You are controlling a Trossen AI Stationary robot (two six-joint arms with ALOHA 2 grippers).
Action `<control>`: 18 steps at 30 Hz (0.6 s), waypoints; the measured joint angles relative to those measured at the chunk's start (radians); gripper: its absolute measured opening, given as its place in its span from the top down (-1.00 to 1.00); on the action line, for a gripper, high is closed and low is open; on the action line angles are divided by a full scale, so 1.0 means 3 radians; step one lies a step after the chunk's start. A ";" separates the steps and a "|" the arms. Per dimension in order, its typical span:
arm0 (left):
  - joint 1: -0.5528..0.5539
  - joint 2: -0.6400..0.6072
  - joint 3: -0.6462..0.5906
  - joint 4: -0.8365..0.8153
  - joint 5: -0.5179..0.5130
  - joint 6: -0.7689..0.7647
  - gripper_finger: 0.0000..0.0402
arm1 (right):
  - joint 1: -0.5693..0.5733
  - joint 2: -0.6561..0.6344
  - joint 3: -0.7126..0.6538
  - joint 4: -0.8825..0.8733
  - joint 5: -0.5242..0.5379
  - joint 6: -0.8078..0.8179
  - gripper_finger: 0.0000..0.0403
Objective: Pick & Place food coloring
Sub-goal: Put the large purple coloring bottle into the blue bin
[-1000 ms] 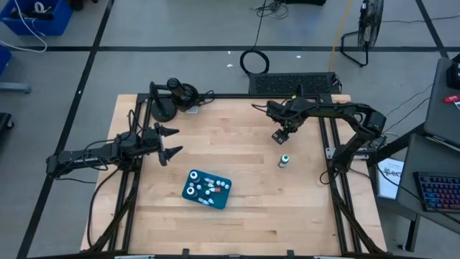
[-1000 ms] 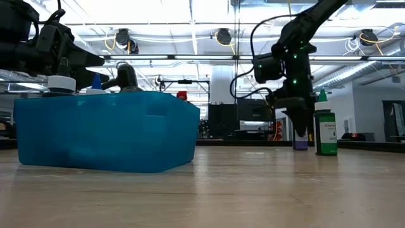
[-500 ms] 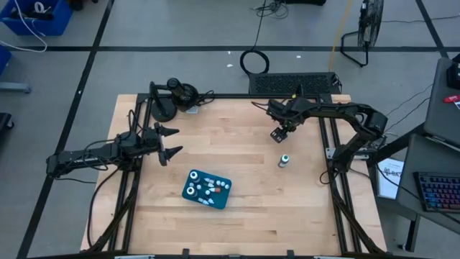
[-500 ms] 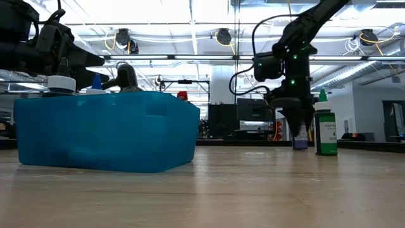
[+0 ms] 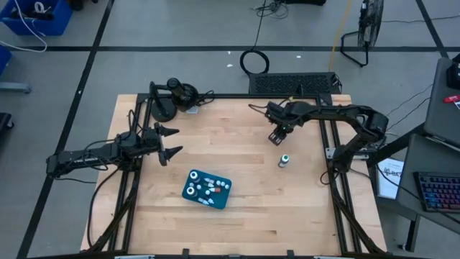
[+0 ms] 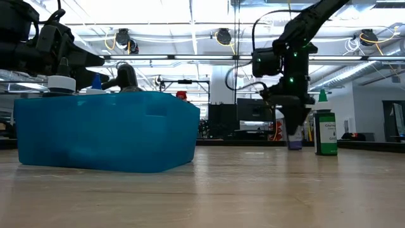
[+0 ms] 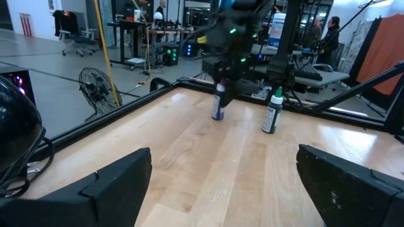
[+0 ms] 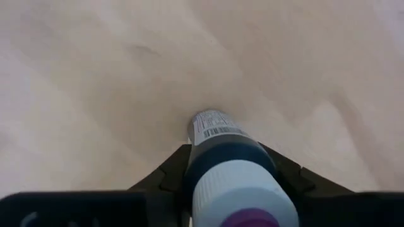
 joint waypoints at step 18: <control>0.0000 0.0000 0.0001 0.0000 -0.0018 0.0000 -0.94 | 0.2290 0.0439 0.2365 0.0067 0.0354 -0.0422 0.40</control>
